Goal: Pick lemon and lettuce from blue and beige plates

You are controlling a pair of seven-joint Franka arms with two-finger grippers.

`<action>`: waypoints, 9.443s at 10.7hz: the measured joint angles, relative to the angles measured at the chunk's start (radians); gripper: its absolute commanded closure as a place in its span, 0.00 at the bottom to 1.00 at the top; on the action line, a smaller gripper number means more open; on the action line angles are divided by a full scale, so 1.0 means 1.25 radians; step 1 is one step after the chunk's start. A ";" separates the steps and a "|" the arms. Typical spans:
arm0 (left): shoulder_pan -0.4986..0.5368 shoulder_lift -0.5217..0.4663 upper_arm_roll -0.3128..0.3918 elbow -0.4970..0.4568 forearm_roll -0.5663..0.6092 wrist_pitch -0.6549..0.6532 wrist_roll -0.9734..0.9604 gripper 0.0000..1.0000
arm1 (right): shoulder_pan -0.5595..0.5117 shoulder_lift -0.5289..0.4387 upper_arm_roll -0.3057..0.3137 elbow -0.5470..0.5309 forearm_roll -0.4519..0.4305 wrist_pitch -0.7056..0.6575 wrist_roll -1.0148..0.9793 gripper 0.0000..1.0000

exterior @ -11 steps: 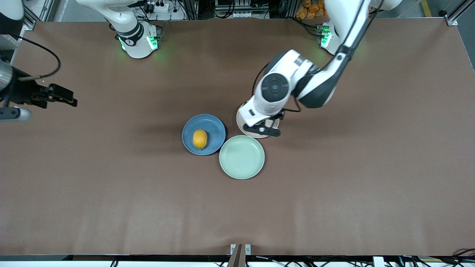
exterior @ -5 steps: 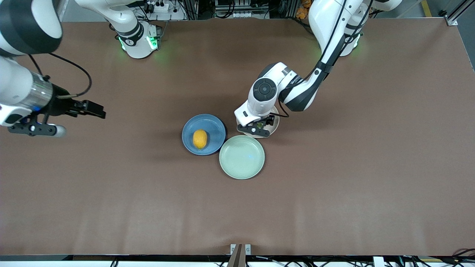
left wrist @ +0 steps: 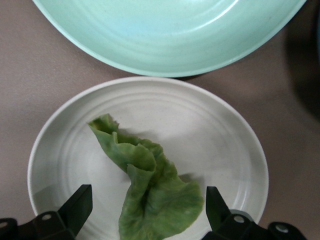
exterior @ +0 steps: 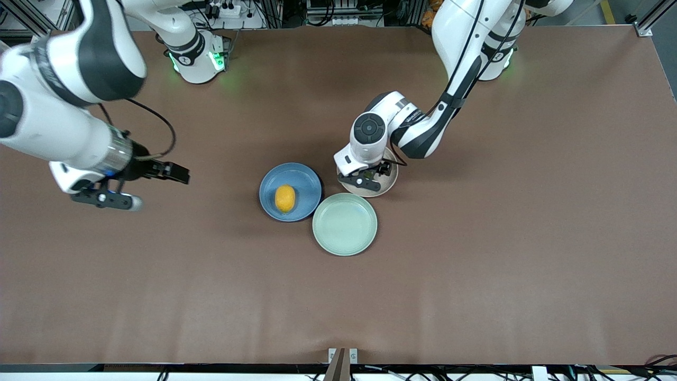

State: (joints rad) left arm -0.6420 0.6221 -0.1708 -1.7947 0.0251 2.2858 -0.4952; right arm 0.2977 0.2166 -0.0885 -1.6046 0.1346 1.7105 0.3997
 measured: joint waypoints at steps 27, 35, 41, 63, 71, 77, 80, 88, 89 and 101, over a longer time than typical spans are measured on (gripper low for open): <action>0.128 -0.143 0.024 0.019 0.032 -0.033 -0.091 1.00 | 0.280 0.221 0.001 -0.235 0.014 0.562 0.347 0.00; 0.380 -0.121 0.024 0.047 0.034 -0.052 0.241 1.00 | 0.305 0.289 0.000 -0.242 0.015 0.635 0.363 0.00; 0.435 -0.050 0.024 0.061 0.034 -0.052 0.378 0.03 | 0.306 0.318 0.000 -0.242 0.015 0.659 0.363 0.14; 0.481 -0.306 0.018 -0.187 0.040 -0.076 0.310 0.00 | 0.055 0.233 -0.021 0.092 -0.010 0.035 0.016 0.49; 0.454 -0.490 0.018 -0.208 0.011 -0.073 0.304 0.00 | -0.106 0.162 -0.023 0.098 -0.067 -0.081 -0.286 0.49; 0.444 -0.504 0.019 0.014 0.011 -0.341 0.302 0.00 | -0.138 0.038 -0.023 -0.106 -0.068 0.051 -0.335 0.49; 0.444 -0.507 0.019 0.114 0.011 -0.486 0.302 0.00 | -0.138 -0.016 -0.022 -0.275 -0.069 0.205 -0.341 0.49; 0.443 -0.473 0.022 0.228 0.004 -0.606 0.302 0.00 | -0.143 0.030 -0.022 -0.445 -0.074 0.517 -0.346 0.49; 0.443 -0.470 0.022 0.237 0.004 -0.615 0.302 0.00 | -0.143 0.053 -0.022 -0.448 -0.075 0.548 -0.346 0.49; 0.444 -0.466 0.024 0.257 0.003 -0.626 0.275 0.00 | -0.169 0.197 -0.020 -0.449 -0.075 0.737 -0.394 0.47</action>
State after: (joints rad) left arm -0.0868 0.0393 -0.1405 -1.4731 0.0294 1.5028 -0.1520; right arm 0.0871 0.4629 -0.1139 -2.1659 0.0411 2.6320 -0.0925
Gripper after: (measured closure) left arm 0.000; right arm 0.419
